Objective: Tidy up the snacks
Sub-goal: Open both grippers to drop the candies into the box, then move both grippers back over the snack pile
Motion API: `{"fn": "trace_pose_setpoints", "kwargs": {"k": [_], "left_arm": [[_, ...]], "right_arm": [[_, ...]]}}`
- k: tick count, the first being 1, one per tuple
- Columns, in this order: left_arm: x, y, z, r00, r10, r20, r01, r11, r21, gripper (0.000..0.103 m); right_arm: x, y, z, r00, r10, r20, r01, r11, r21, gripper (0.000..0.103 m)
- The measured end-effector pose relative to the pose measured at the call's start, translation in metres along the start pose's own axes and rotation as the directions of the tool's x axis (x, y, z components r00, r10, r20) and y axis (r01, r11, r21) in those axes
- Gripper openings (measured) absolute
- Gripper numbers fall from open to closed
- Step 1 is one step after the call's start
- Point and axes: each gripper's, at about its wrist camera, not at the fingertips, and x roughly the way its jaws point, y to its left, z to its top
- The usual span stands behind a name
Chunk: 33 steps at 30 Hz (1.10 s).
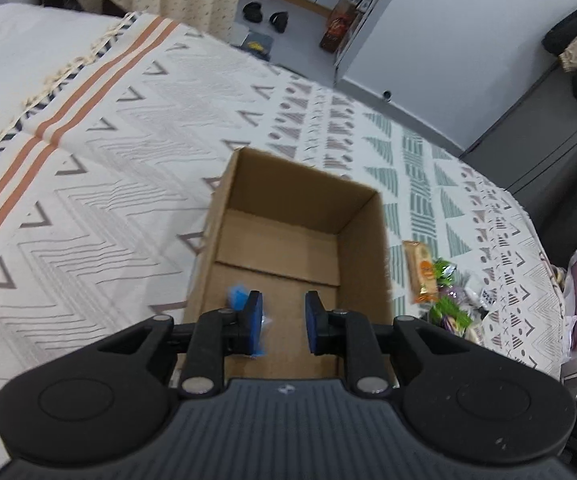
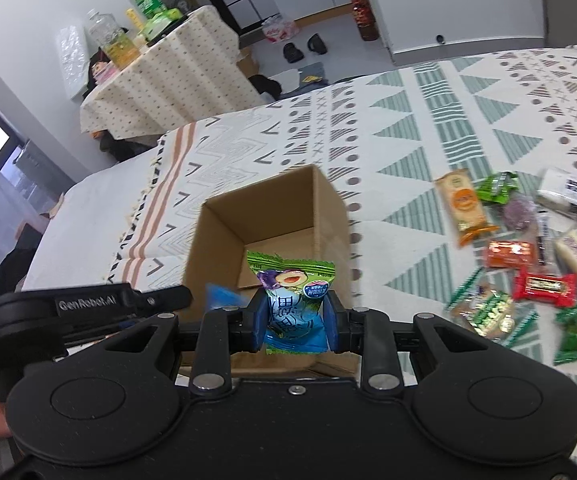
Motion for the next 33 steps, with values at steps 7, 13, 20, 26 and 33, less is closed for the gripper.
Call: {"fn": "trace_pose_setpoints", "kwargs": {"k": [7, 13, 20, 26, 33], "left_arm": [[-0.006, 0.014, 0.005, 0.999, 0.052, -0.009, -0.053, 0.998, -0.043, 0.062], [-0.003, 0.01, 0.002, 0.996, 0.074, -0.042, -0.076, 0.996, -0.044, 0.076], [-0.001, -0.017, -0.006, 0.996, 0.072, -0.045, -0.071, 0.997, 0.019, 0.081], [0.004, -0.04, -0.014, 0.996, 0.075, -0.049, -0.072, 0.996, 0.058, 0.083], [0.009, -0.068, -0.025, 0.996, 0.055, -0.069, -0.05, 0.995, 0.083, 0.084]], "right_arm": [[0.009, 0.012, 0.004, 0.999, 0.039, -0.011, -0.039, 0.999, -0.019, 0.044], [0.0, -0.001, 0.002, 1.0, 0.028, 0.003, -0.028, 1.0, 0.008, 0.059], [-0.016, -0.034, -0.006, 0.999, -0.037, 0.022, 0.036, 0.998, 0.05, 0.08], [-0.032, -0.061, -0.014, 0.997, -0.072, 0.03, 0.07, 0.994, 0.083, 0.084], [-0.049, -0.091, -0.02, 0.994, -0.095, 0.046, 0.088, 0.989, 0.121, 0.085]]}}
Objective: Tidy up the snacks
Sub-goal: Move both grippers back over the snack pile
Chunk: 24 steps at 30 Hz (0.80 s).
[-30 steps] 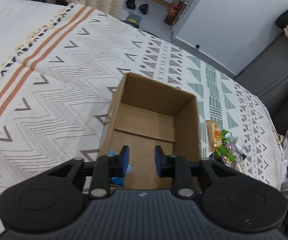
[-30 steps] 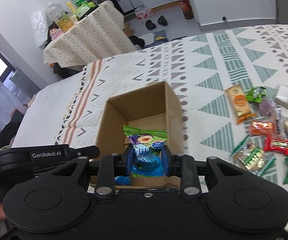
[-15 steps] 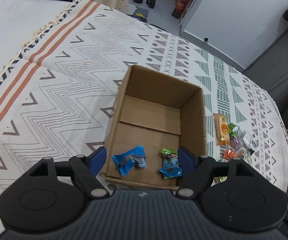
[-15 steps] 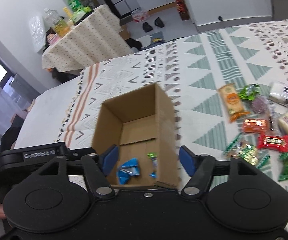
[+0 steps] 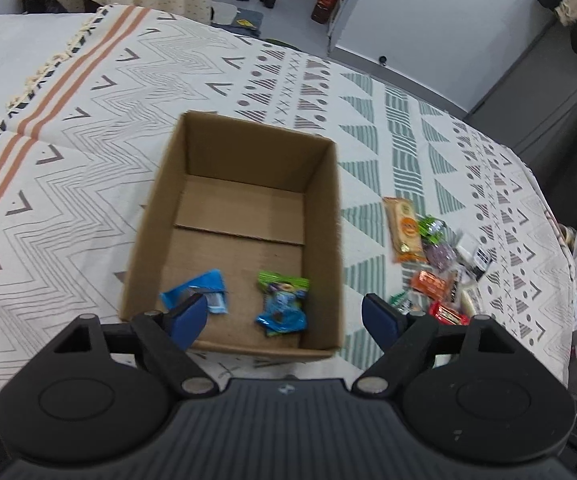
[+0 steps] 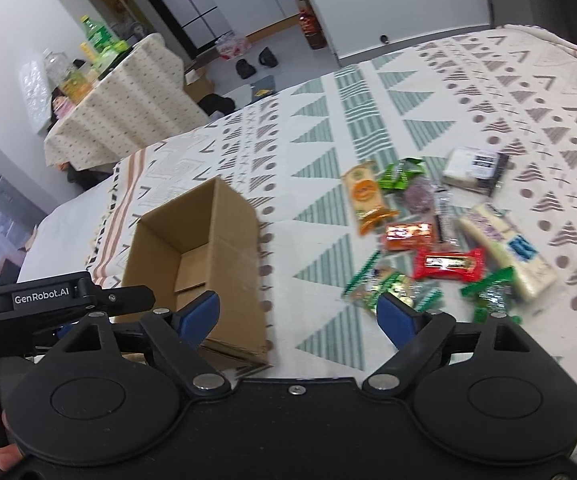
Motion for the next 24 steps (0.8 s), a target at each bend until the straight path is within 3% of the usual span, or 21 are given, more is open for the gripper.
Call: {"fn": "trace_pose_setpoints", "kwargs": {"k": [24], "left_arm": [[0.017, -0.091, -0.03, 0.999, -0.014, -0.033, 0.017, 0.993, 0.119, 0.085]], "right_arm": [[-0.025, -0.097, -0.011, 1.0, -0.019, 0.016, 0.017, 0.99, 0.139, 0.085]]}}
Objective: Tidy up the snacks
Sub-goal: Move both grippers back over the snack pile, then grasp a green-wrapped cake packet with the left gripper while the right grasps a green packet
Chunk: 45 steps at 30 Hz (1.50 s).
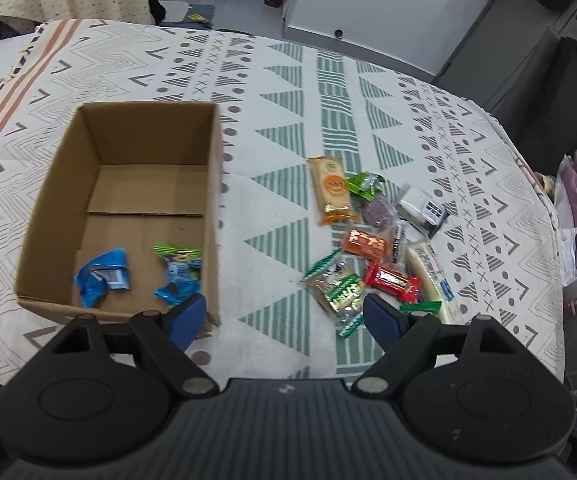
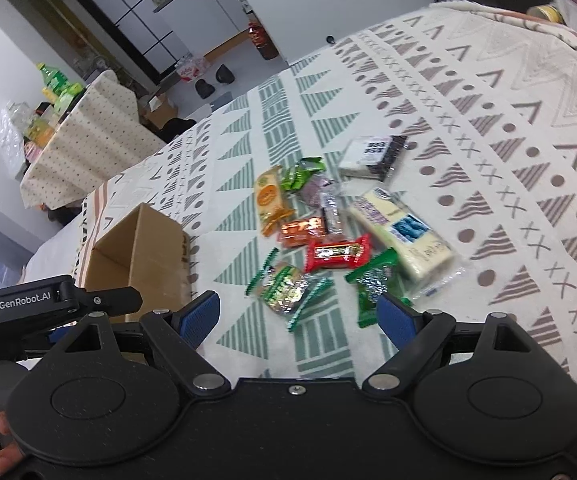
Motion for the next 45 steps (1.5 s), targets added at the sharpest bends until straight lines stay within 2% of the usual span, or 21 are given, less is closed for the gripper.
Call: {"fn": "trace_pose_setpoints", "kwargs": {"k": [5, 11, 15, 25, 36, 45], "left_arm": [[0.002, -0.017, -0.001, 1.0, -0.006, 0.03, 0.005, 0.999, 0.047, 0.085], [0.013, -0.031, 0.0, 0.999, -0.018, 0.032, 0.016, 0.998, 0.064, 0.084], [0.025, -0.037, 0.0, 1.0, -0.026, 0.016, 0.025, 0.997, 0.07, 0.084], [0.068, -0.046, 0.003, 0.999, -0.032, -0.043, 0.035, 0.997, 0.063, 0.08], [0.118, -0.054, 0.012, 0.996, 0.033, -0.082, -0.03, 0.999, 0.029, 0.077], [0.151, -0.064, 0.009, 0.989, 0.082, -0.12, -0.078, 0.996, 0.041, 0.077]], "right_arm": [[0.003, -0.016, -0.002, 1.0, 0.002, -0.006, -0.002, 1.0, 0.027, 0.084], [0.012, -0.032, -0.001, 1.0, 0.006, -0.029, -0.004, 0.998, 0.059, 0.073], [0.022, -0.04, 0.0, 0.999, 0.005, -0.048, -0.002, 0.998, 0.066, 0.065], [0.054, -0.054, 0.007, 0.995, -0.012, -0.104, 0.02, 0.997, 0.077, 0.057], [0.08, -0.064, 0.009, 0.986, -0.028, -0.163, 0.039, 0.997, 0.063, 0.051], [0.091, -0.067, 0.011, 0.981, -0.026, -0.191, 0.038, 0.998, 0.058, 0.051]]}}
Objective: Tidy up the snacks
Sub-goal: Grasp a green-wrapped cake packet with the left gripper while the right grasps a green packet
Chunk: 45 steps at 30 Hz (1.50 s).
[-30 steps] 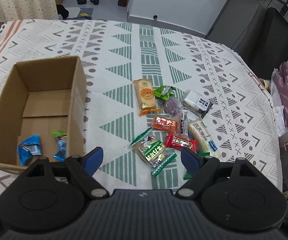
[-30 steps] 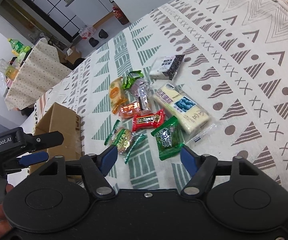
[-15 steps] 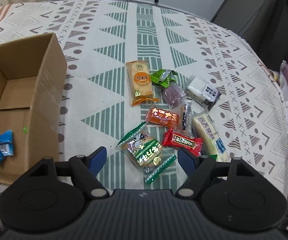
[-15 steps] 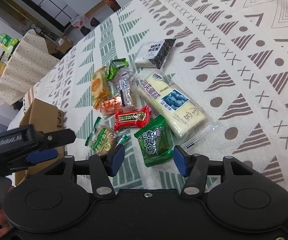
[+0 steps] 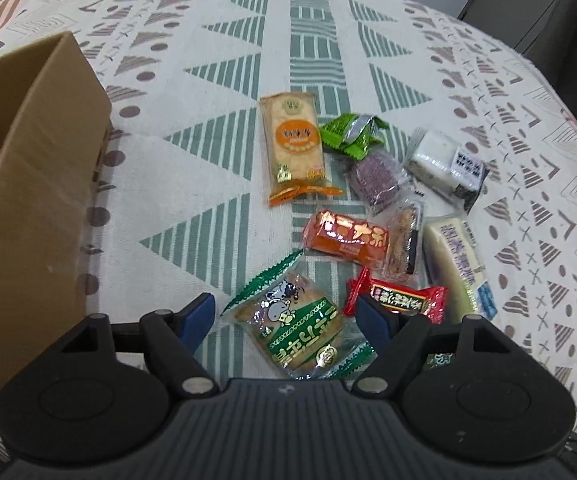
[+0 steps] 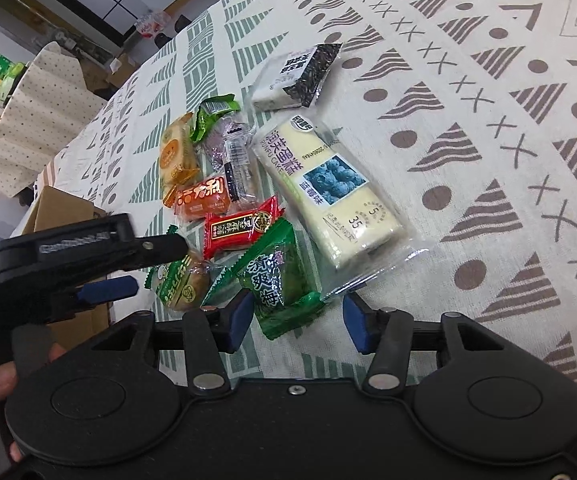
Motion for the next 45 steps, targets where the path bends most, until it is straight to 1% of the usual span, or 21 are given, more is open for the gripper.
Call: {"fn": "trace_pose_setpoints", "kwargs": {"k": [4, 6, 9, 11, 12, 13, 14, 15, 17, 18, 19, 20, 23, 30, 36, 45], "left_arm": [[0.012, -0.002, -0.003, 1.0, 0.016, -0.023, -0.016, 1.0, 0.003, 0.077], [0.013, -0.003, -0.005, 0.999, 0.029, -0.02, -0.029, 0.999, 0.018, 0.077], [0.013, -0.003, -0.009, 0.999, 0.042, -0.024, -0.041, 0.998, 0.036, 0.077], [0.012, 0.0, -0.011, 0.998, 0.053, -0.035, -0.052, 0.998, 0.033, 0.077], [0.011, 0.002, -0.013, 0.998, 0.057, -0.04, -0.056, 0.998, 0.028, 0.077], [0.01, 0.005, -0.016, 0.997, 0.058, -0.044, -0.057, 0.998, 0.025, 0.077], [0.01, 0.007, -0.017, 0.997, 0.059, -0.045, -0.058, 0.998, 0.023, 0.077], [0.009, 0.01, -0.019, 0.998, 0.056, -0.039, -0.055, 0.998, 0.02, 0.077], [0.007, 0.013, -0.021, 0.998, 0.053, -0.025, -0.052, 0.999, 0.016, 0.067], [0.005, 0.014, -0.022, 0.998, 0.059, -0.017, -0.059, 0.998, 0.014, 0.056], [0.003, 0.016, -0.022, 0.998, 0.062, -0.009, -0.062, 0.998, 0.01, 0.05], [0.001, 0.018, -0.021, 0.999, 0.048, -0.004, -0.048, 0.999, -0.003, 0.047], [-0.005, 0.024, -0.02, 1.0, -0.008, 0.004, 0.008, 1.0, -0.017, 0.047], [-0.031, 0.018, -0.026, 0.996, -0.063, 0.055, 0.063, 0.998, 0.012, 0.047], [-0.055, 0.02, -0.028, 0.992, -0.089, 0.087, 0.088, 0.996, 0.015, 0.047], [-0.095, 0.029, -0.033, 0.98, -0.116, 0.16, 0.115, 0.993, 0.011, 0.047]], "right_arm": [[0.003, 0.004, 0.001, 1.0, 0.0, -0.001, 0.0, 1.0, -0.009, 0.057], [0.005, 0.005, 0.001, 1.0, -0.001, 0.003, 0.001, 1.0, -0.005, 0.06], [0.008, 0.007, 0.001, 1.0, 0.0, 0.017, 0.0, 1.0, 0.0, 0.06], [0.008, 0.009, 0.001, 1.0, -0.002, 0.024, 0.002, 1.0, -0.003, 0.06], [0.009, 0.011, 0.001, 1.0, 0.001, 0.027, -0.001, 1.0, -0.008, 0.059], [0.01, 0.012, 0.0, 1.0, 0.003, 0.029, -0.002, 1.0, -0.013, 0.055], [0.01, 0.012, -0.001, 1.0, 0.007, 0.029, -0.007, 1.0, -0.018, 0.042], [0.011, 0.012, -0.002, 1.0, 0.014, 0.021, -0.013, 1.0, -0.018, 0.033], [0.01, 0.012, -0.003, 1.0, 0.013, 0.025, -0.013, 1.0, -0.016, 0.032], [0.009, 0.011, -0.004, 1.0, 0.015, 0.025, -0.014, 1.0, -0.018, 0.03], [0.007, 0.011, -0.005, 1.0, 0.017, 0.023, -0.017, 1.0, -0.015, 0.03], [0.005, 0.01, -0.005, 1.0, 0.018, 0.023, -0.018, 1.0, -0.009, 0.029], [-0.001, 0.011, -0.009, 0.999, 0.021, 0.027, -0.021, 1.0, -0.003, 0.029], [-0.019, 0.024, -0.012, 0.997, 0.031, 0.066, -0.031, 1.0, -0.006, 0.029], [-0.033, 0.036, -0.016, 0.994, 0.036, 0.099, -0.033, 0.999, -0.026, 0.029], [-0.054, 0.058, -0.023, 0.988, 0.045, 0.144, -0.036, 0.997, -0.065, 0.029]]}}
